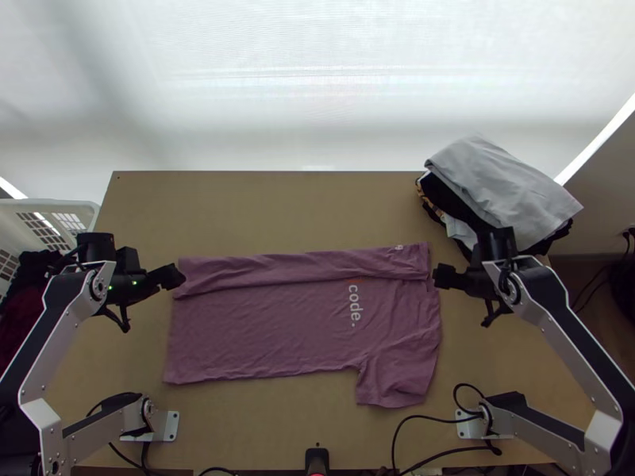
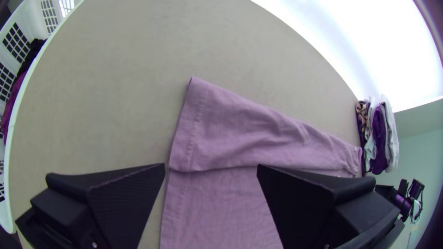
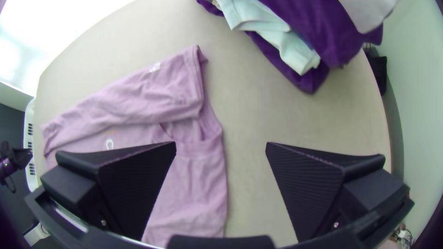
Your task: Fold the t-shirt
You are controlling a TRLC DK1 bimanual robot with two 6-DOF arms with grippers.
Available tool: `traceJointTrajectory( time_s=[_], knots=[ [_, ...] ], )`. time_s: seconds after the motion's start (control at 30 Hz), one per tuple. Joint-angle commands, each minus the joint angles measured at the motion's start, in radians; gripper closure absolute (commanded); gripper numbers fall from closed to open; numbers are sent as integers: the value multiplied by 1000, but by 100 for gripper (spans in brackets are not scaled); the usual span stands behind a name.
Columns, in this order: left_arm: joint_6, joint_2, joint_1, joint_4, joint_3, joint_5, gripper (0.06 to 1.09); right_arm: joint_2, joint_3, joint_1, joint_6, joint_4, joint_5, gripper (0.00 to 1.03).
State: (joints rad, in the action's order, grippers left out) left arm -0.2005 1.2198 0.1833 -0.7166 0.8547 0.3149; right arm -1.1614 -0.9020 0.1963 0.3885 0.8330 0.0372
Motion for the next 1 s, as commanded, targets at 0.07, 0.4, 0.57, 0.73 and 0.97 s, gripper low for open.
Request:
traceJointTrajectory(
  time_s=[0.07,0.4,0.57,0.73,0.97],
  knots=[
    [13,-45,16,-46,53,12,11,43,23,-11,18,176,-2,17],
    [12,-92,19,-136,142,10,11,83,170,-32,-135,241,-183,48],
    [13,-94,21,-198,190,6,11,34,224,-14,-138,241,-223,47],
    [24,-108,21,-225,191,1,11,5,227,-26,-129,245,-240,47],
    [26,-109,19,-236,208,-2,11,-18,230,-9,-94,308,-266,45]
  ],
)
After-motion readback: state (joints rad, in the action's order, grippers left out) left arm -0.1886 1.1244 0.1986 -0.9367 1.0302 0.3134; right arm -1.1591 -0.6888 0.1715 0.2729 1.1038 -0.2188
